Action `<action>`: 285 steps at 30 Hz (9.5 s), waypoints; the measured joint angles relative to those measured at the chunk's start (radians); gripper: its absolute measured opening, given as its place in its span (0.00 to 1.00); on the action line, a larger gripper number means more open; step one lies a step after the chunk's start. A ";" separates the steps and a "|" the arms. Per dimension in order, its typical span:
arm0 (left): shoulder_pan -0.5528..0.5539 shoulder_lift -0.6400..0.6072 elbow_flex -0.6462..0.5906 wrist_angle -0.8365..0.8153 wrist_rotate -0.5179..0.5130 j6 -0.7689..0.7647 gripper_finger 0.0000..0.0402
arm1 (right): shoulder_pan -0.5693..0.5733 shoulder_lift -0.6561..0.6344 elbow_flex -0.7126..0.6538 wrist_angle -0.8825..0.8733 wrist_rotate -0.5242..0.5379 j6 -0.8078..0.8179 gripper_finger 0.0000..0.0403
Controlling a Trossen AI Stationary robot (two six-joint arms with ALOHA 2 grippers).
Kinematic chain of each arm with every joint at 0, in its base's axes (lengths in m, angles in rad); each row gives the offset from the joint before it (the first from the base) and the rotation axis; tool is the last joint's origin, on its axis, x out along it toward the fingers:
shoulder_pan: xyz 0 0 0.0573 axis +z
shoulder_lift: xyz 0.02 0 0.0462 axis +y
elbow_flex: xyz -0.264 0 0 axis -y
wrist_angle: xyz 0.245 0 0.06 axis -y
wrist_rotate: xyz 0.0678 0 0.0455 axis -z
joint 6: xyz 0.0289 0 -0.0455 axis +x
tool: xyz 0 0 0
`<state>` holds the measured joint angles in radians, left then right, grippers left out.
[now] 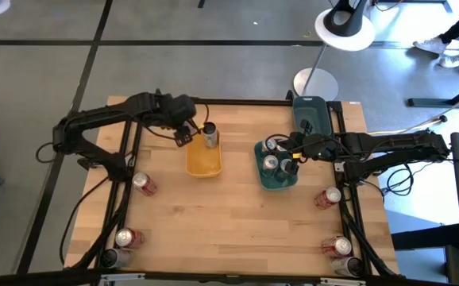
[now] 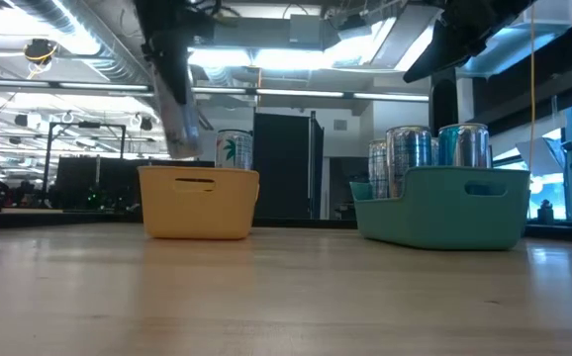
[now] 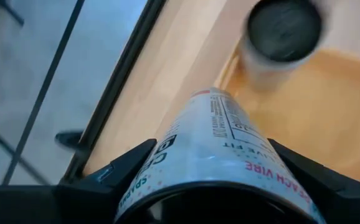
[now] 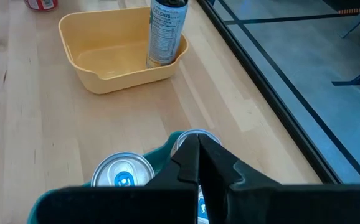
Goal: Sort soda cans
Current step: Put the top white-pink soda can into the yellow bin, then put the left white-pink soda can into the yellow bin
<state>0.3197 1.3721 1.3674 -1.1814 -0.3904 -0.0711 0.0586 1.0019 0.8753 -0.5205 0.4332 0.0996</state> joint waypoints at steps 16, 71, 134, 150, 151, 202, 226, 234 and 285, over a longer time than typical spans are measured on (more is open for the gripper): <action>-0.091 0.103 -0.050 0.055 0.000 -0.034 0.63 | 0.000 0.000 0.000 0.000 0.000 0.000 0.01; 0.022 0.110 -0.052 0.107 0.133 0.047 0.81 | 0.000 0.000 0.000 -0.004 0.000 -0.002 0.01; -0.589 -0.212 -0.051 0.129 -0.018 -0.064 0.97 | 0.000 0.000 0.000 -0.005 0.000 0.008 0.01; -0.753 -0.212 -0.051 0.149 0.047 -0.477 0.97 | 0.000 0.000 0.000 -0.047 -0.021 0.019 0.01; -0.753 -0.211 -0.051 0.161 0.047 -0.492 0.97 | 0.000 0.000 0.000 -0.047 -0.032 0.024 0.01; -1.415 0.107 -0.051 0.064 0.689 -1.765 0.97 | 0.000 0.000 0.000 -0.065 -0.232 -0.008 0.01; -1.489 0.268 -0.051 0.103 0.693 -1.612 0.97 | 0.000 0.000 0.000 -0.065 -0.232 -0.003 0.01; -1.492 0.311 -0.051 0.126 0.703 -1.565 0.90 | 0.000 0.000 0.000 -0.065 -0.232 -0.002 0.01; -0.897 0.302 0.327 -0.078 0.233 -0.824 0.64 | 0.035 0.114 0.001 0.497 -0.496 0.044 0.01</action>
<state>-0.5774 1.6737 1.6947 -1.2591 -0.1577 -0.8949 0.0937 1.1157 0.8763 -0.0235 -0.0632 0.1433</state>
